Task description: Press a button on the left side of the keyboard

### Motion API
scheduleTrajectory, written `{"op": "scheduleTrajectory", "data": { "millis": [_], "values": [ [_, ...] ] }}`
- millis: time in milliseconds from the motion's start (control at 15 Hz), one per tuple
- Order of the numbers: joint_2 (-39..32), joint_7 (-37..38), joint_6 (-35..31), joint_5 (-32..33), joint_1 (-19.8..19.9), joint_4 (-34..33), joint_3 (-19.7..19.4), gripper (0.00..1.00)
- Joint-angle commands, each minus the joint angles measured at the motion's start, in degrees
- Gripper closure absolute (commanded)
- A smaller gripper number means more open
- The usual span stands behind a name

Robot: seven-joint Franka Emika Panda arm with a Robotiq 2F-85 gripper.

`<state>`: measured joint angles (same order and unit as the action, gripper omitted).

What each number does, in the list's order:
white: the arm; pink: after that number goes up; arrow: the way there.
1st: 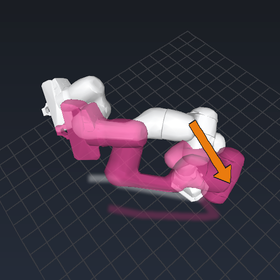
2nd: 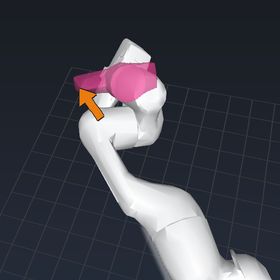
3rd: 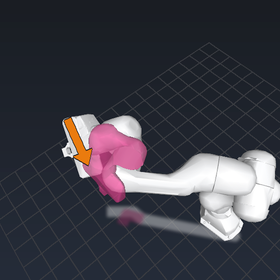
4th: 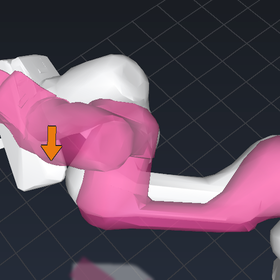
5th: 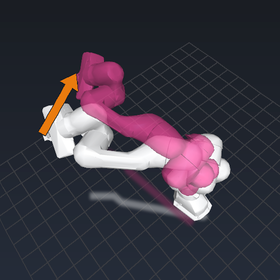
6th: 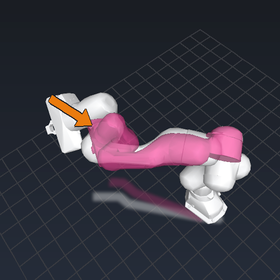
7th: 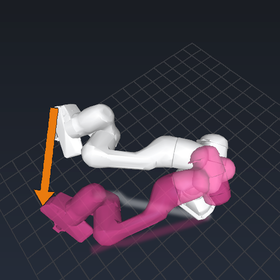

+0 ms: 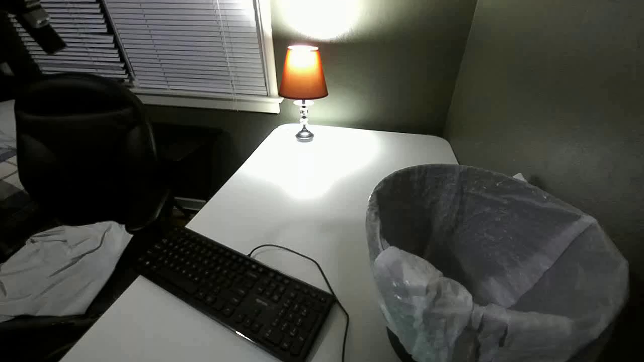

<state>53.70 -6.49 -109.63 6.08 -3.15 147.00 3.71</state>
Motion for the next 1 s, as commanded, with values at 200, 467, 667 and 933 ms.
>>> {"op": "scheduleTrajectory", "data": {
  "millis": [200, 467, 667, 933],
  "values": [
    [-0.09, 0.42, 0.14, 0.44, -0.62, -0.12, -0.4, 0.0],
    [-4.18, -1.01, -0.3, -0.85, -0.25, -0.95, -3.6, 0.0],
    [-9.76, -3.05, -1.72, -4.14, -0.78, -0.8, -8.35, 0.0],
    [-19.48, -8.07, -2.47, -11.49, -2.65, -1.22, -12.7, 0.0]
  ]
}}
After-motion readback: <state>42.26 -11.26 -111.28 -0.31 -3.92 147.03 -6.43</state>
